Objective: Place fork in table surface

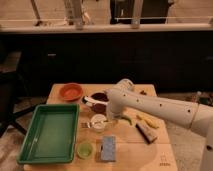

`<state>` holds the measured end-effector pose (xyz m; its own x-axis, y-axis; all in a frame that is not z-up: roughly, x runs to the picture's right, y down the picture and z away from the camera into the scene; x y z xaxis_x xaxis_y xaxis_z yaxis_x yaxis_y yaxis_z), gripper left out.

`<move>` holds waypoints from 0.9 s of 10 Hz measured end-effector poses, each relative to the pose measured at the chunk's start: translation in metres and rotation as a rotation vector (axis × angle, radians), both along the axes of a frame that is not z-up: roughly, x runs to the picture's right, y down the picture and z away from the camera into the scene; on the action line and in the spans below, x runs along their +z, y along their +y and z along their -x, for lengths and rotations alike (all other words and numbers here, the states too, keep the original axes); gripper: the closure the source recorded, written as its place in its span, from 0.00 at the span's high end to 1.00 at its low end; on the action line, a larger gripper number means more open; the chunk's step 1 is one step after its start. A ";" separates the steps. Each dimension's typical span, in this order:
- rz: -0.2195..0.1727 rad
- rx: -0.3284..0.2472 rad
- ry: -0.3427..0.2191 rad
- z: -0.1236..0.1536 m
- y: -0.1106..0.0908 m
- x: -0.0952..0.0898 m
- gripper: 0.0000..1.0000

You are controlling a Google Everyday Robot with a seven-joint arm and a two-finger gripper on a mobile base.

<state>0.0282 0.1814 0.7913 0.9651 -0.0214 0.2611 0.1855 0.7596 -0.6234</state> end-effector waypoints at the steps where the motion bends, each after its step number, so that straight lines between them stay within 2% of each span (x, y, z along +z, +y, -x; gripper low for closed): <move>1: 0.002 0.001 0.001 -0.001 0.001 0.000 0.24; 2: 0.004 0.002 0.001 -0.001 0.001 0.000 0.12; 4: 0.006 0.001 0.001 -0.002 0.001 0.000 0.00; 9: -0.001 0.008 -0.005 -0.009 -0.006 -0.003 0.00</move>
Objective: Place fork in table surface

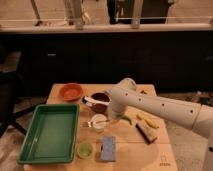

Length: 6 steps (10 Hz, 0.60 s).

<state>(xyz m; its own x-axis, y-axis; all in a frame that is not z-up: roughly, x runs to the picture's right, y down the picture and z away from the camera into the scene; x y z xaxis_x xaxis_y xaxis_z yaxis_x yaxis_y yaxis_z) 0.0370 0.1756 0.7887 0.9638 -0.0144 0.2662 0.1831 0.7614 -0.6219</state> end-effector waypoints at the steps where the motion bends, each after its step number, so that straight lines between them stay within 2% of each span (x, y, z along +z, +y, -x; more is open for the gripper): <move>1: -0.008 0.003 -0.001 -0.002 -0.004 -0.002 0.00; 6: -0.051 0.017 0.005 -0.016 -0.025 -0.014 0.00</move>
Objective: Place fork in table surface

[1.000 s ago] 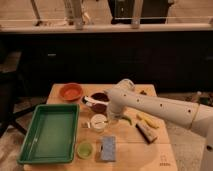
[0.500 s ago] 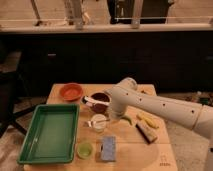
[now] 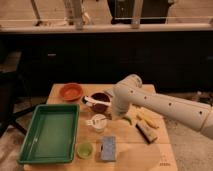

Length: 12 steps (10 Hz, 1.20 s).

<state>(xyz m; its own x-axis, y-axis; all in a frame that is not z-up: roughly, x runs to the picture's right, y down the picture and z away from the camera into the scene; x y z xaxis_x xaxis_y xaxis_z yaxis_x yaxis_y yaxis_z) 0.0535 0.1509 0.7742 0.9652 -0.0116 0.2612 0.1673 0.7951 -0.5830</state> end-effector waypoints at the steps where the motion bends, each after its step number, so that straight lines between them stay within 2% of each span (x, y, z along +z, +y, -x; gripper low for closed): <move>1: -0.009 0.007 0.003 -0.005 -0.005 -0.003 0.00; 3: -0.022 0.024 0.004 -0.011 -0.011 -0.006 0.00; 8: -0.033 0.164 -0.044 -0.039 -0.027 -0.010 0.00; 12: -0.051 0.195 -0.041 -0.054 -0.030 -0.019 0.00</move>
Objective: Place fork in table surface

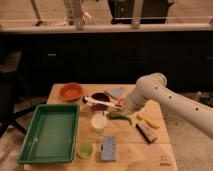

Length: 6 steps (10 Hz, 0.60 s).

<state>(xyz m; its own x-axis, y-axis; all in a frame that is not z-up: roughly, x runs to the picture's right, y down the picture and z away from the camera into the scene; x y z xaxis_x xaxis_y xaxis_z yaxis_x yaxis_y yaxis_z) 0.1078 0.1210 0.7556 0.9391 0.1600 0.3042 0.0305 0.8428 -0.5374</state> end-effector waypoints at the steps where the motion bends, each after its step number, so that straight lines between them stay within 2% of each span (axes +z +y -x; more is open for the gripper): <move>1: -0.003 0.001 0.005 -0.004 0.001 -0.004 0.00; 6: 0.005 0.032 0.052 -0.038 0.018 -0.016 0.00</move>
